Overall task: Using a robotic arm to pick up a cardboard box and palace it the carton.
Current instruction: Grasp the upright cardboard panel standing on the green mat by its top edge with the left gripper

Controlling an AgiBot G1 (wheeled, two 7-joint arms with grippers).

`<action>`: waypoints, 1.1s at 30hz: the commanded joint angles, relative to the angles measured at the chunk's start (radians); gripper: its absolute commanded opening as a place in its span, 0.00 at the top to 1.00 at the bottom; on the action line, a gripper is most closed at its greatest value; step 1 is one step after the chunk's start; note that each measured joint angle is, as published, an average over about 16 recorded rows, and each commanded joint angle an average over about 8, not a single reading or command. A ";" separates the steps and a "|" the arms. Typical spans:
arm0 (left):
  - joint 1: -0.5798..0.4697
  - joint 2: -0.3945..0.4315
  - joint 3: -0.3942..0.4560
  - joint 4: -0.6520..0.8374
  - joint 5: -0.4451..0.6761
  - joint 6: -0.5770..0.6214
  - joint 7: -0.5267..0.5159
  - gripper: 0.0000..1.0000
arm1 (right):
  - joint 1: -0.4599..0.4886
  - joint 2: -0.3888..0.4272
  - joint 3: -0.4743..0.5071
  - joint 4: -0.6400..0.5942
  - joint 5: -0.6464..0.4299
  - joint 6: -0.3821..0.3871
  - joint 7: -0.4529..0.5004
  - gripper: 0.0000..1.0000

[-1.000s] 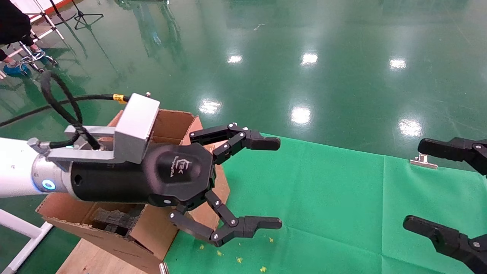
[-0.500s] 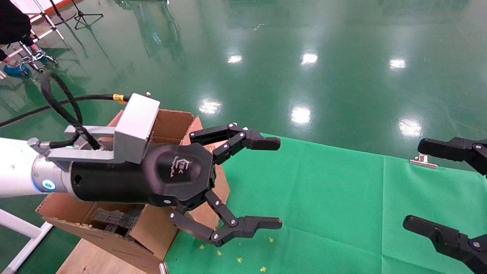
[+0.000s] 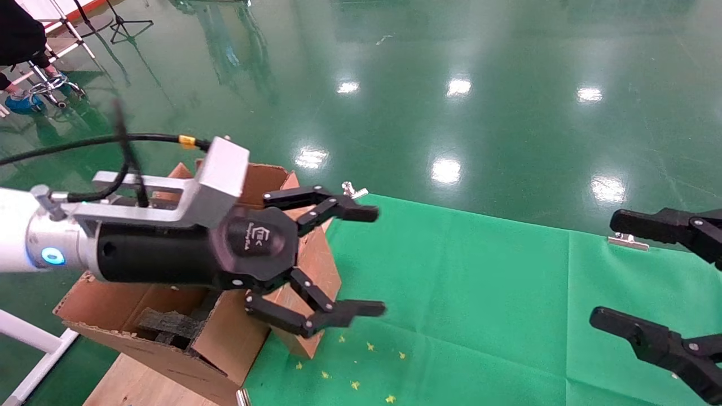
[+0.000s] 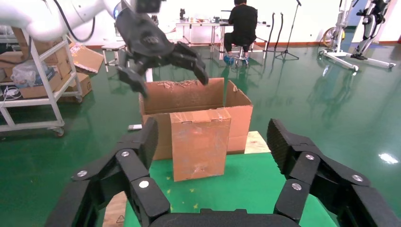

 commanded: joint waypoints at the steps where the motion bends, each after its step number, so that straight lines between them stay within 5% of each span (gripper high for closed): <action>1: -0.028 -0.026 0.015 -0.014 0.051 -0.015 -0.044 0.00 | 0.000 0.000 0.000 0.000 0.000 0.000 0.000 1.00; 9: -0.112 -0.106 0.071 -0.038 0.239 -0.053 -0.262 0.00 | 0.000 0.000 0.000 0.000 0.000 0.000 0.000 1.00; 21: -0.161 -0.113 0.109 -0.019 0.333 -0.034 -0.341 0.00 | 0.000 0.000 0.000 0.000 0.000 0.000 0.000 1.00; 33: -0.389 -0.007 0.255 -0.031 0.684 0.083 -0.764 0.00 | 0.000 0.000 0.000 0.000 0.000 0.000 0.000 1.00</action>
